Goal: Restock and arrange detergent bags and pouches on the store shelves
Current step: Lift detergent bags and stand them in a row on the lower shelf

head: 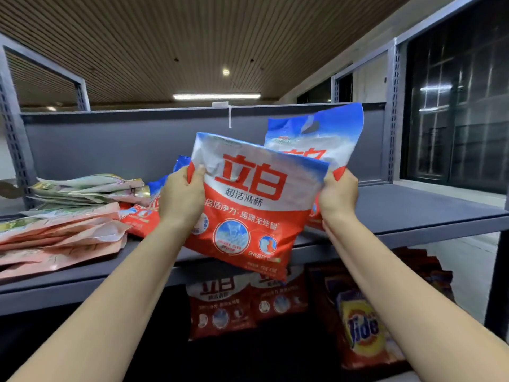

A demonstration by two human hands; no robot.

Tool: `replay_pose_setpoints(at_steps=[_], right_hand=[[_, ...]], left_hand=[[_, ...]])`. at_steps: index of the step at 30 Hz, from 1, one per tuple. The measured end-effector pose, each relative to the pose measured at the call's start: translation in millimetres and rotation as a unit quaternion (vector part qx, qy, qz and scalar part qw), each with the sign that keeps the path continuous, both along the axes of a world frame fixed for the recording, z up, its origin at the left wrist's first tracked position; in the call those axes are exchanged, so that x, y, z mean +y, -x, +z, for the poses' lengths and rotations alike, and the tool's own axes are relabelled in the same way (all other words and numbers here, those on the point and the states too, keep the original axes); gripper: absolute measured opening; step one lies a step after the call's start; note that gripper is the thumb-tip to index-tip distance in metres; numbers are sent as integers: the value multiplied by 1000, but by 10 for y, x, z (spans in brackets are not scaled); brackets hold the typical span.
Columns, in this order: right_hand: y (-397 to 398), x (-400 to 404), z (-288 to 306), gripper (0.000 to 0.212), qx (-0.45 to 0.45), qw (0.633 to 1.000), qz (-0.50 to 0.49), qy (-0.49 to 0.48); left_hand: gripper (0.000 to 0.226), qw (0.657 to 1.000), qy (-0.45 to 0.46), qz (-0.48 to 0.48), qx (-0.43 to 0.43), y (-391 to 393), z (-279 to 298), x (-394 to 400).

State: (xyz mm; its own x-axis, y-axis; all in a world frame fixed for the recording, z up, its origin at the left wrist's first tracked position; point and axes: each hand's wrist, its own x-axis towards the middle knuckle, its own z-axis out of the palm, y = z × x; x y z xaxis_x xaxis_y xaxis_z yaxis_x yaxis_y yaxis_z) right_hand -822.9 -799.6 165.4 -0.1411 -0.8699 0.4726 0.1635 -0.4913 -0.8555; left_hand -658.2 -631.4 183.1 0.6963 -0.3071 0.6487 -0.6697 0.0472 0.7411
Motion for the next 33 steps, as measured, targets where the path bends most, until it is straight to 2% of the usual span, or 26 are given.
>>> replay_pose_setpoints(at_steps=[3, 6, 8, 12, 16, 21, 28, 33], right_hand=[[202, 99, -78, 25, 22, 998, -46, 40], [400, 194, -195, 27, 8, 997, -64, 45], [525, 257, -261, 30, -7, 996, -73, 44], [762, 330, -372, 27, -66, 993, -78, 59], [969, 395, -486, 27, -130, 984, -86, 82], [1203, 409, -682, 42, -133, 983, -74, 102], [1398, 328, -1092, 48, -68, 990, -26, 117], [1398, 202, -1607, 47, 12, 997, 33, 74]], left_hand=[[40, 993, 40, 106, -11, 92, -144, 67], [36, 981, 73, 180, 14, 146, -294, 158], [42, 972, 86, 215, 44, 172, -393, 232], [45, 959, 124, 244, 77, 220, -594, 388], [42, 955, 163, 226, 103, 364, -921, 485], [46, 955, 135, 230, 130, 543, -1451, 523], [43, 944, 35, 270, 188, 694, -2098, 507], [49, 926, -43, 311, 211, 670, -2415, 529]])
